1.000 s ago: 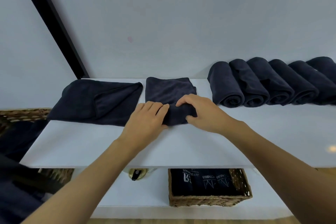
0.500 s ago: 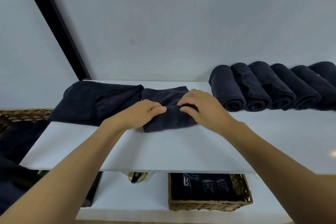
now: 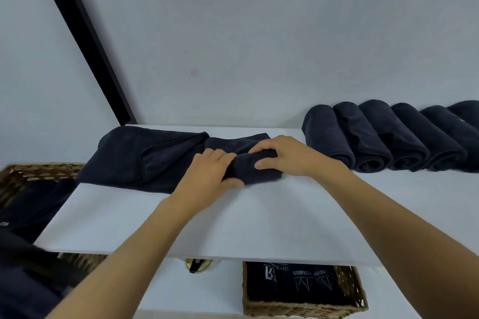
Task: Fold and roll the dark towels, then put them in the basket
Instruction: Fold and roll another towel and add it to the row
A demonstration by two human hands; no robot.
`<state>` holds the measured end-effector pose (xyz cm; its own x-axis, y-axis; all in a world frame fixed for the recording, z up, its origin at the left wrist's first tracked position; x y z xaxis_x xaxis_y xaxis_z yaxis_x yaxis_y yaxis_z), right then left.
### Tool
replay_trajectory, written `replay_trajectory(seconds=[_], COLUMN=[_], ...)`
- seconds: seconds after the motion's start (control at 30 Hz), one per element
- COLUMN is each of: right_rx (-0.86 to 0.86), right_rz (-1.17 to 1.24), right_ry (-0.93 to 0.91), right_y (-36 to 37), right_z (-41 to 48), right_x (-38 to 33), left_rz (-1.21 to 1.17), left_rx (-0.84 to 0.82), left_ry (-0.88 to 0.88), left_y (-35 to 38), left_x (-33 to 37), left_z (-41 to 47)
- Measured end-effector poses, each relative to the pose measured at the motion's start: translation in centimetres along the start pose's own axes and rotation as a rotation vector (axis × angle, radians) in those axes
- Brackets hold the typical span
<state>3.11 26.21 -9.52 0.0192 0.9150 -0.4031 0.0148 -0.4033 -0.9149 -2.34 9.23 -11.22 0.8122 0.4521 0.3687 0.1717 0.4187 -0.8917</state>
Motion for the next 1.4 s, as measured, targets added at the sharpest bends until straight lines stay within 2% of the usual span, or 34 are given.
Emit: replay_trajectory(seconds=[0.13,0.2,0.27,0.33,0.37,0.43,0.47,0.53,0.63,0.7,0.77,0.83,0.87,0.97,1.03,1.07,1.13,1.2,1.23,1.27,1.3,1.4], right_rx=[0.246,0.277,0.261,0.189,0.147,0.073,0.04,-0.04,-0.223,-0.246,-0.073,0.218,0.283,0.218,0.186,0.17,0.126,0.091,0.091,0.091,0.088,0.058], right_rz=[-0.328,-0.43,-0.433,-0.348,-0.294,-0.167,-0.094,0.037,0.134,0.155,0.11,-0.081,-0.192,-0.375,-0.355,-0.316,-0.237,-0.181,-0.156,-0.135,-0.116,-0.082], right_ry=[-0.145,-0.196,-0.18,-0.138,-0.125,-0.092,-0.071,-0.041,0.033,0.071,0.049,-0.04,-0.097,-0.141,-0.099,-0.077,-0.047,0.001,0.032,0.066,0.1,0.202], right_y=[0.6,2.2,2.6,1.9,1.5,0.6,0.2,-0.4,-1.0,-1.1,-1.4,-1.9,-1.6,0.6,0.9,0.5,-0.2,-0.6,-0.7,-0.8,-0.8,-0.8], right_z=[-0.8,-1.4,-0.9,0.4,1.1,2.3,2.8,3.7,4.7,5.4,5.7,5.1,4.7,4.5,5.2,5.7,6.5,7.1,7.3,7.4,7.6,7.9], right_x=[-1.2,-0.9,-0.3,0.0,0.1,0.3,0.6,0.9,1.0,1.2,1.2,0.8,0.6,1.3,2.0,2.1,2.1,2.1,2.3,2.5,2.6,2.8], left_rz=[-0.399,-0.461,-0.428,-0.382,-0.332,-0.124,-0.018,0.087,-0.114,-0.285,-0.377,-0.401,-0.418,-0.427,-0.404,-0.378,-0.191,0.065,0.069,0.002,-0.105,-0.426], left_rx=[-0.16,-0.219,-0.259,-0.225,-0.153,0.052,0.09,0.088,-0.001,-0.115,-0.218,-0.293,-0.316,-0.372,-0.33,-0.259,-0.007,0.328,0.448,0.496,0.476,0.251], left_ry=[-0.197,-0.222,-0.252,-0.27,-0.242,-0.065,0.009,0.04,-0.094,-0.178,-0.231,-0.253,-0.27,-0.326,-0.355,-0.362,-0.293,-0.136,-0.102,-0.118,-0.183,-0.432], left_y=[-1.2,-1.3,-1.0,-0.9,-1.0,-1.0,-0.6,0.2,-0.4,-1.1,-1.5,-1.6,-1.7,-1.1,-0.5,-0.4,-1.1,-2.5,-2.9,-2.7,-2.1,1.3], left_x=[-1.5,-2.4,-2.9,-3.1,-2.8,-1.6,-1.1,-1.1,-2.2,-2.9,-3.7,-4.6,-5.1,-6.4,-6.9,-7.0,-6.9,-5.8,-5.1,-4.6,-4.4,-4.2], left_z=[2.3,3.0,3.9,4.7,4.7,3.8,3.0,2.2,3.6,4.8,6.0,7.1,7.7,9.2,10.1,10.4,10.5,9.1,7.8,6.7,5.8,5.3])
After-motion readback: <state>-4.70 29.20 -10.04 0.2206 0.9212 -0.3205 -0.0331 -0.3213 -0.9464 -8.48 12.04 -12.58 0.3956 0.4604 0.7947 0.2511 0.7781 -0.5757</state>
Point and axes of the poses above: each hand's wrist, its own z-axis towards the middle knuckle, its own y-axis out of the palm, x = y × z, the point moved 5 cm from there along z, towards the middle knuckle, and after that the axes turned 12 degrees about -z, right-handed, at the moved point
